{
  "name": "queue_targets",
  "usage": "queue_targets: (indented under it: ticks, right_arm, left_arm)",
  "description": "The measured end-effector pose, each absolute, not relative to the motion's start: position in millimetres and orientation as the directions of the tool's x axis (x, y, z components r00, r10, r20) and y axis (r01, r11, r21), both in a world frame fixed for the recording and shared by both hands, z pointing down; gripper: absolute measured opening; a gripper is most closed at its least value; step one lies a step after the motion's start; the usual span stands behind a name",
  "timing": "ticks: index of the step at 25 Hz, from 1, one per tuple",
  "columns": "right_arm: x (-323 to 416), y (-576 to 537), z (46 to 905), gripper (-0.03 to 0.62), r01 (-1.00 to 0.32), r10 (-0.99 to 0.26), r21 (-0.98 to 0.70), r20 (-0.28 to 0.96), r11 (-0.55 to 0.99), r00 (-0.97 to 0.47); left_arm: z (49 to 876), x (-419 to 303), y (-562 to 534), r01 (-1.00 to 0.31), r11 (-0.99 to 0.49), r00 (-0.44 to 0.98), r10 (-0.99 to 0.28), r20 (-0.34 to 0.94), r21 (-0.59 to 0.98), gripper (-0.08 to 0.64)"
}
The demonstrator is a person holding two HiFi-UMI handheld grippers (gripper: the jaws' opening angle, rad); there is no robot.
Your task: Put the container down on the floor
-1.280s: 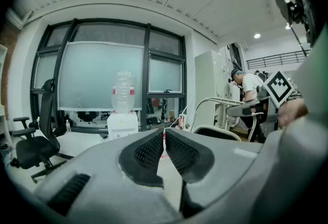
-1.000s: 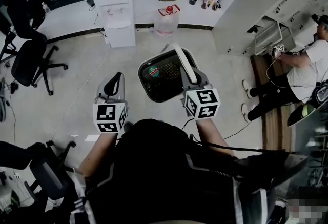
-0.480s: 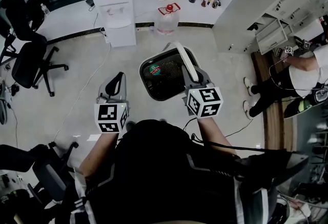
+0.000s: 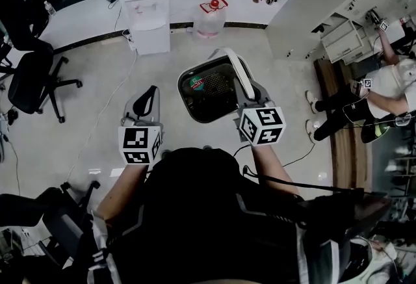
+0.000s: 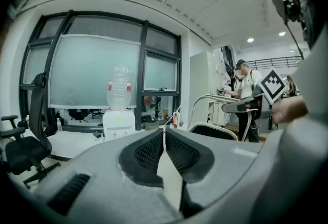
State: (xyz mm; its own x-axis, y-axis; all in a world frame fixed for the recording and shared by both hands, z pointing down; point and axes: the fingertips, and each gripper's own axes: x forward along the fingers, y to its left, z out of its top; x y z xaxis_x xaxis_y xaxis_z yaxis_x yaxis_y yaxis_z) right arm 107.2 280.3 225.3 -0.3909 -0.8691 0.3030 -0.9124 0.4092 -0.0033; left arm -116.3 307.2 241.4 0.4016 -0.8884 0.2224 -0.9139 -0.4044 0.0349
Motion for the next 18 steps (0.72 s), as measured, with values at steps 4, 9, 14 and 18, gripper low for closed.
queue_targets:
  ticks: [4,9,14,18]
  right_arm:
    - [92.1,271.4,229.1,0.012,-0.921,-0.879,0.008,0.302,0.389,-0.368]
    - [80.0,249.5,236.5,0.012,-0.92,-0.874,0.014,0.318,0.392,-0.368]
    - [80.7,205.1,243.1,0.012,-0.911,-0.865,-0.001,0.315,0.412,-0.392]
    - [85.0,163.0,252.4,0.012,-0.896,-0.849,-0.01,0.315,0.444,-0.425]
  left_arm:
    - [249.7,-135.4,299.6,-0.903,-0.427,0.424,-0.877,0.226,0.038,0.023]
    - [257.2,-145.3,285.1,-0.9,-0.433,0.432,-0.87,0.237,0.052,0.023]
    - [264.2,-139.3,247.9,-0.905,-0.423,0.421,-0.869,0.259,0.05,0.023]
    - [266.5,-131.9,205.3,-0.921,-0.388,0.384,-0.882,0.272,0.042,0.023]
